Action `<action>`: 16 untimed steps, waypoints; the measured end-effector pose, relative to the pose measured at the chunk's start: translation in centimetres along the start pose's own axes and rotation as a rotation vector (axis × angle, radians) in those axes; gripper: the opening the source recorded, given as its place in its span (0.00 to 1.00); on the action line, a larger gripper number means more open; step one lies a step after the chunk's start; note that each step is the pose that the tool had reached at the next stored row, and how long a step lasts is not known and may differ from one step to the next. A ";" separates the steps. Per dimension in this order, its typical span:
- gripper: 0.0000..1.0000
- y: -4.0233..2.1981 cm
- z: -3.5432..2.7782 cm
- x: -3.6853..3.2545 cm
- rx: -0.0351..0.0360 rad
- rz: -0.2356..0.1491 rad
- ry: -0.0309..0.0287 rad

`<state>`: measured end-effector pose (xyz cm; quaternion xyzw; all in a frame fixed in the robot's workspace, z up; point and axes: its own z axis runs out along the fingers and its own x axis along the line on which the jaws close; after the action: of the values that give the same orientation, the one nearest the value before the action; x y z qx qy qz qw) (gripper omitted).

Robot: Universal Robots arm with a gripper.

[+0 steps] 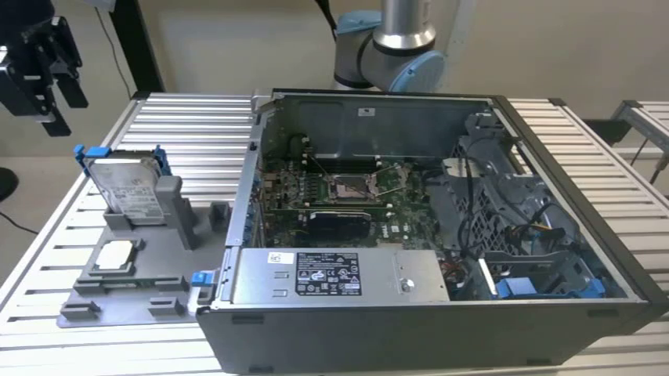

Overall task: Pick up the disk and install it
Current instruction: 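Pick up the disk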

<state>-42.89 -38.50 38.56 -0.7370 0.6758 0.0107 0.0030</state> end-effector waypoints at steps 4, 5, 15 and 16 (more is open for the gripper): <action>1.00 -0.01 0.29 0.00 0.0003 0.015 0.0000; 1.00 -0.01 0.45 0.00 0.0003 0.022 0.0000; 1.00 -0.24 2.27 0.02 0.0011 0.051 -0.0004; 1.00 -0.27 2.45 0.02 0.0011 0.053 -0.0004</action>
<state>-42.64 -38.45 36.10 -0.7188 0.6952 0.0106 0.0033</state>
